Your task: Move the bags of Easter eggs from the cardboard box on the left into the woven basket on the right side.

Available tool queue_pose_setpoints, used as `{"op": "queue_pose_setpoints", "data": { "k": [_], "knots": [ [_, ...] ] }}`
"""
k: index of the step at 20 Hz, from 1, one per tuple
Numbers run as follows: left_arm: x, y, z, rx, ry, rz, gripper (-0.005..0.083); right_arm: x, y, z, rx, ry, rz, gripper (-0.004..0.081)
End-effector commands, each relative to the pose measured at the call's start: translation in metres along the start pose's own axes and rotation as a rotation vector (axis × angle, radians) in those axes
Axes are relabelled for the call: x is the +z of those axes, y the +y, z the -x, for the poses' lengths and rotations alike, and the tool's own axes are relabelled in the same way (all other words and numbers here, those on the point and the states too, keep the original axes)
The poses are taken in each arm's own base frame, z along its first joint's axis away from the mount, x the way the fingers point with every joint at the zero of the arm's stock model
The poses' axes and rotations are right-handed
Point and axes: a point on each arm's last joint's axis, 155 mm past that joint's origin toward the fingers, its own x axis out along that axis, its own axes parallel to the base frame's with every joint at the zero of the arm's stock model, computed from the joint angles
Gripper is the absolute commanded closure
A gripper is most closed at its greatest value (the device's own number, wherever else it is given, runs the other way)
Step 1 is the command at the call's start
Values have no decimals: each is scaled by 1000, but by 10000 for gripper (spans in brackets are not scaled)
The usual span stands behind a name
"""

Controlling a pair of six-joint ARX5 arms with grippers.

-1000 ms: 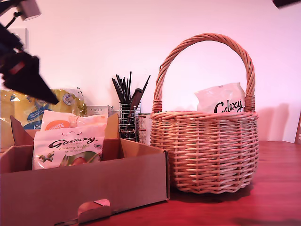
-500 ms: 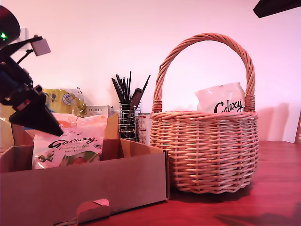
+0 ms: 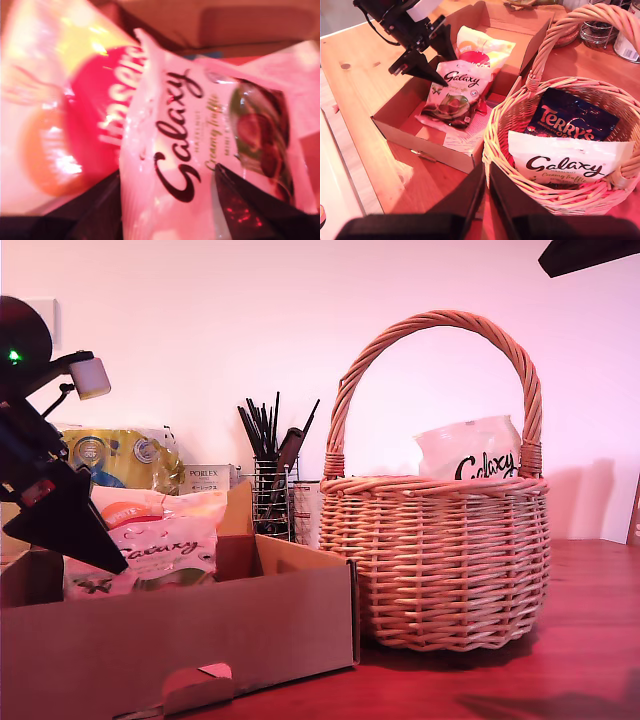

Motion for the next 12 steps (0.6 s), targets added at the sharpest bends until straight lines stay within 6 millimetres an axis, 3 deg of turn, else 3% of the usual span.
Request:
{"op": "queue_pose_setpoints", "data": {
  "k": [1,5,12],
  "knots": [
    [4,-9,-3,-49,-9,33,296,0,1,0,2,-5,11,783],
    [8,-46,-2,-198,6,100,350,0,1,0,2,-5,11,783],
    [14,-98,-1,-378,40,210,350,0,1,0,3,-5,10,783]
  ]
}}
